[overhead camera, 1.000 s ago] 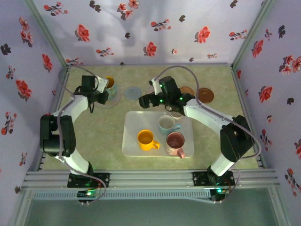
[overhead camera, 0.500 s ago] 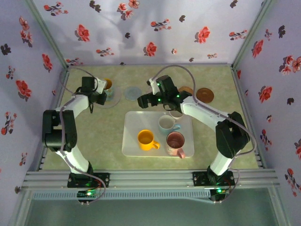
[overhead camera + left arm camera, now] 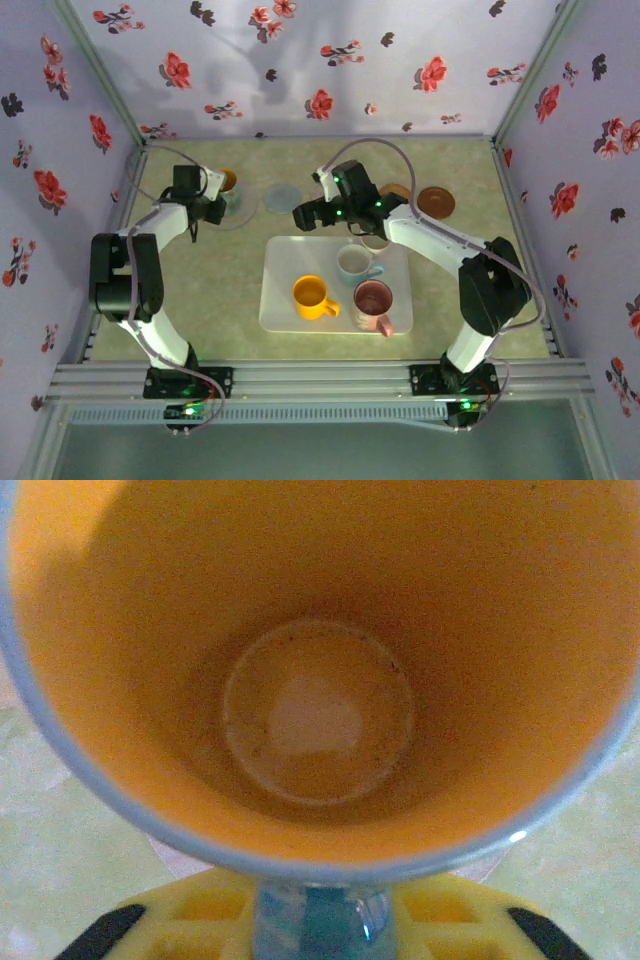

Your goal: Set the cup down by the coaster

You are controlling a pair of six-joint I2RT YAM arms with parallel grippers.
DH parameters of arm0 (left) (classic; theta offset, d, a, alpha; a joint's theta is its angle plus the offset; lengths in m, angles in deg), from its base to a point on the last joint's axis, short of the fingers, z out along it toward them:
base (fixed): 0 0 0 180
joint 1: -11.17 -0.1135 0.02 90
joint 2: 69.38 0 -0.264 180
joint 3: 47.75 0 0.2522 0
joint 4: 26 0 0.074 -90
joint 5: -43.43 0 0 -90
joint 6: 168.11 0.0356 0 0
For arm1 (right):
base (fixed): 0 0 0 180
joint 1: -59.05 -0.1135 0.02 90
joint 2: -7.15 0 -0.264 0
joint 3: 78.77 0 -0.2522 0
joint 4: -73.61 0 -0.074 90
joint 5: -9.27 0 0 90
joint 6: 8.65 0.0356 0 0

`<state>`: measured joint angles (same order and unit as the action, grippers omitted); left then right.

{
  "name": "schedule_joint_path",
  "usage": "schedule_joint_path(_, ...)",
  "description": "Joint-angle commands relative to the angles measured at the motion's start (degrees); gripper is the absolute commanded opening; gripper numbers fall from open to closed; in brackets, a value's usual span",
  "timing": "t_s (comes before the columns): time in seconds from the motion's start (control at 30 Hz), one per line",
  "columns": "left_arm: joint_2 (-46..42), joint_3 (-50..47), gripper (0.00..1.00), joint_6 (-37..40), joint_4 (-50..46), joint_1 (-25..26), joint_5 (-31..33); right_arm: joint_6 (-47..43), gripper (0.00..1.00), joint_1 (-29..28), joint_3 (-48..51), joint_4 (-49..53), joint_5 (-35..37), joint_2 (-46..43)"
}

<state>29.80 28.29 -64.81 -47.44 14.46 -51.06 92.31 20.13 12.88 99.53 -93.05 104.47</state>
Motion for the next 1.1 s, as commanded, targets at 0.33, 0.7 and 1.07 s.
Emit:
schedule_joint_path(0.33, -3.4, -3.4, 0.5, -1.1, 6.7, -0.7, 0.1, -0.6, 1.0, -0.6, -0.1, 1.0, -0.4, -2.2)
schedule_joint_path(0.7, -6.6, -5.8, 0.58, -1.3, 8.2, -0.7, -0.3, -1.3, 1.0, -1.2, 0.3, 2.7, 0.1, -4.3)
schedule_joint_path(1.07, -12.2, -7.7, 0.82, -2.2, 10.3, -0.7, 0.9, -3.5, 1.0, -1.9, 2.1, 4.1, 1.3, -7.9)
